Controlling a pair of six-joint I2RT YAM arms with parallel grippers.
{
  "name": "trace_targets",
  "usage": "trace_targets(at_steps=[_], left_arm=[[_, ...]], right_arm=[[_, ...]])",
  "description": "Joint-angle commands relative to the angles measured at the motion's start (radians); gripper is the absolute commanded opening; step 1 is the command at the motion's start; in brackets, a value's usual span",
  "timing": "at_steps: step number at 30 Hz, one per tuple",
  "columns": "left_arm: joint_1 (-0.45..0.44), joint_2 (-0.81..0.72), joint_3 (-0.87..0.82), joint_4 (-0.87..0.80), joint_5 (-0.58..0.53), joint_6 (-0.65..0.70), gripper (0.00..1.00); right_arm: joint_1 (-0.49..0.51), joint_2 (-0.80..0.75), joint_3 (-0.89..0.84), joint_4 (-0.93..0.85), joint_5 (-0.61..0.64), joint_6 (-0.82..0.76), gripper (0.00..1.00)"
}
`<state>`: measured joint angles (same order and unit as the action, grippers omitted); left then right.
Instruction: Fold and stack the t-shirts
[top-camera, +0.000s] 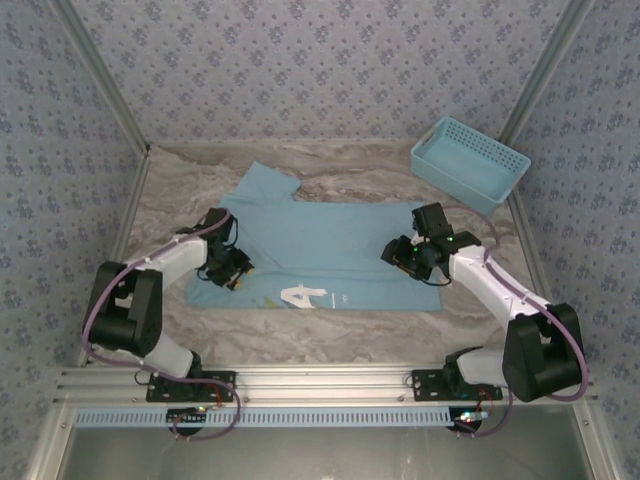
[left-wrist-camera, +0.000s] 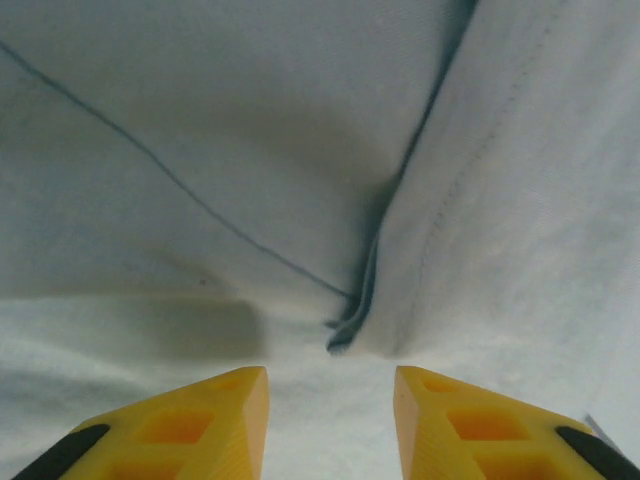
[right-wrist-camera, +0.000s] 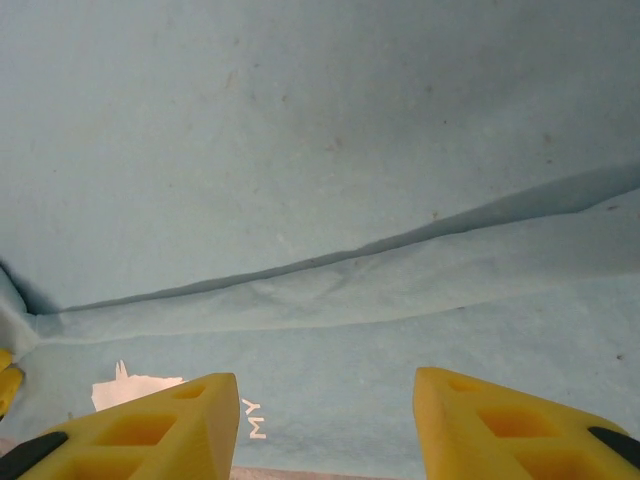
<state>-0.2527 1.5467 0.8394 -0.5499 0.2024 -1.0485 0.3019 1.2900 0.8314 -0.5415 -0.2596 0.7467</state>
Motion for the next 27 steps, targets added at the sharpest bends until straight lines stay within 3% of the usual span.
trace_targets(at_steps=[1,10,17,27], left_arm=[[-0.011,0.027,0.043,0.044,-0.004,0.000,0.29],[-0.044,0.039,0.107,0.050,-0.037,0.029,0.01],[-0.074,0.114,0.266,-0.005,-0.062,0.097,0.00],[-0.113,0.402,0.643,-0.122,-0.017,0.276,0.00]], right_arm=[[0.001,-0.015,0.006,-0.011,-0.027,-0.011,0.51],[0.001,-0.011,0.000,-0.021,-0.035,-0.005,0.46],[-0.028,-0.002,0.014,-0.055,-0.019,0.001,0.44],[-0.072,0.026,0.030,-0.122,-0.028,0.003,0.44]])
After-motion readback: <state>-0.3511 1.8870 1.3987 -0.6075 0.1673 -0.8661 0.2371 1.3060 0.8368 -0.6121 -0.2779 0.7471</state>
